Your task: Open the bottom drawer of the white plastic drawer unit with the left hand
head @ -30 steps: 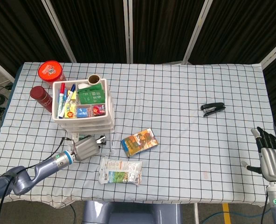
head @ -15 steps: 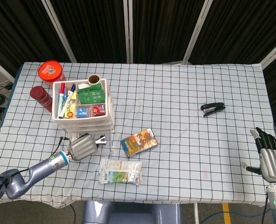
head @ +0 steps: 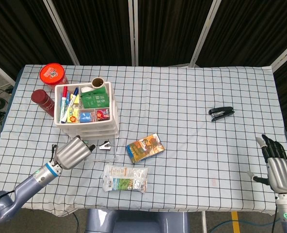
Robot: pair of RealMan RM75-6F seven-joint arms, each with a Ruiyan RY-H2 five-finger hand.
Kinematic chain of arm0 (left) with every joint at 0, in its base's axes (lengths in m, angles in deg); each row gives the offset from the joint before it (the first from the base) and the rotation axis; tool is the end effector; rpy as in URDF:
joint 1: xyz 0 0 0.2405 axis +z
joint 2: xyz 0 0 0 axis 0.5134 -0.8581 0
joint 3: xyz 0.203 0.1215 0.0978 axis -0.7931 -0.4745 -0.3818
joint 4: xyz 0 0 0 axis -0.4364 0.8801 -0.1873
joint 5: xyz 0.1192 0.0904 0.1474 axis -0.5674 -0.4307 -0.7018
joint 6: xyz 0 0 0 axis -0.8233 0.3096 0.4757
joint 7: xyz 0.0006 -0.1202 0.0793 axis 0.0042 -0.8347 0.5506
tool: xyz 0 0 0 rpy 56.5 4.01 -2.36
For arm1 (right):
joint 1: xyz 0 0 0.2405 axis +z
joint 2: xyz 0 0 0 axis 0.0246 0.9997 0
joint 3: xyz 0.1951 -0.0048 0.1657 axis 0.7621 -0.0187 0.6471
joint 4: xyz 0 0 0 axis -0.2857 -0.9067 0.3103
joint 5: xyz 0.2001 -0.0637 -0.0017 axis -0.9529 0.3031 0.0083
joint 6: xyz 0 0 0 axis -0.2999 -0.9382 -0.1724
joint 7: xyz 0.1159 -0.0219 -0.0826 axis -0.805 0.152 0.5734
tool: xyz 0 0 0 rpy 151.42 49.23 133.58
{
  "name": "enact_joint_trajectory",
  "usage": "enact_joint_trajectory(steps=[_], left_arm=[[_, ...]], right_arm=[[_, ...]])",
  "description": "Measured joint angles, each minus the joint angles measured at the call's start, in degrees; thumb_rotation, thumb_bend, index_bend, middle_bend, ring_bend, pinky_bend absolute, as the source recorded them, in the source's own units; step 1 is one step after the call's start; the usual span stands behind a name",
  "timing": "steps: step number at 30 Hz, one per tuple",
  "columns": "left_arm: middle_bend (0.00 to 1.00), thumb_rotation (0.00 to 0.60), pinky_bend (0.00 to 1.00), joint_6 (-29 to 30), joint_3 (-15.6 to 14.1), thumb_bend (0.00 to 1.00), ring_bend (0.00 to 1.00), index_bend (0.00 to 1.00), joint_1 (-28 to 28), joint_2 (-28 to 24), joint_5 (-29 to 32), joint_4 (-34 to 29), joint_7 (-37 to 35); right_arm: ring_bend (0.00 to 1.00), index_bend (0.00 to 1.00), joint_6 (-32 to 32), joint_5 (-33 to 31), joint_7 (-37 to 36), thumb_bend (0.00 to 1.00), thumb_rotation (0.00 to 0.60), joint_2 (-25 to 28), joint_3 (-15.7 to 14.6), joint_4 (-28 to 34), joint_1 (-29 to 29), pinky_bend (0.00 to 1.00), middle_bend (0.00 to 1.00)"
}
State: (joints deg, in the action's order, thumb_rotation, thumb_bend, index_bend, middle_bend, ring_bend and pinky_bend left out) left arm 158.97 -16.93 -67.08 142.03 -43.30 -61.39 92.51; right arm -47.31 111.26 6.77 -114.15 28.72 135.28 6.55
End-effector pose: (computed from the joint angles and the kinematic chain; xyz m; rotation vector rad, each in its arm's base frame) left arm -0.1943 0.2777 0.0493 -2.1313 0.0415 -0.7724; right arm -0.3172 -0.1893 0.1590 1.3304 -0.9769 0.9289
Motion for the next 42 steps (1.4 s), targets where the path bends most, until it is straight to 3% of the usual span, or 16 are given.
enact_joint_trajectory(steps=[8,16,23,28,32,42], left_arm=[[1.00,0.600,0.86,8.42,-0.11,0.39,0.99,0.72,8.02,-0.13,2.95,2.03,-3.95],[1.00,0.600,0.86,12.30,0.48,0.39,0.99,0.70,13.11,3.51,6.72,11.01,-12.63],[1.00,0.600,0.86,12.21,2.70,0.36,0.99,0.58,15.29,8.24,11.17,20.22,-20.23],[1.00,0.600,0.86,10.27,4.42,0.25,0.99,0.46,15.54,11.54,13.10,25.15,-23.09],[1.00,0.600,0.86,9.85,5.51,0.18,0.99,0.44,15.69,12.78,13.72,26.07,-23.93],[1.00,0.600,0.85,12.07,6.75,0.16,0.98,0.40,16.68,14.07,13.68,25.55,-25.94]], right_arm=[[0.00,0.00,-1.45,1.82,0.16,0.03,0.600,0.35,-0.74,0.92,-0.62,0.00,0.00],[0.00,0.00,-2.30,3.11,0.39,0.03,0.600,0.53,-1.42,1.49,-1.11,0.00,0.00],[0.00,0.00,-2.07,3.15,0.69,0.03,0.600,0.38,-1.50,1.44,-1.02,0.00,0.00],[0.00,0.00,-1.72,2.96,1.05,0.03,0.600,0.16,-1.48,1.28,-0.87,0.00,0.00],[0.00,0.00,-1.71,2.97,1.06,0.03,0.600,0.12,-1.47,1.25,-0.86,0.00,0.00],[0.00,0.00,-1.84,3.11,0.95,0.03,0.600,0.20,-1.54,1.29,-0.93,0.00,0.00]])
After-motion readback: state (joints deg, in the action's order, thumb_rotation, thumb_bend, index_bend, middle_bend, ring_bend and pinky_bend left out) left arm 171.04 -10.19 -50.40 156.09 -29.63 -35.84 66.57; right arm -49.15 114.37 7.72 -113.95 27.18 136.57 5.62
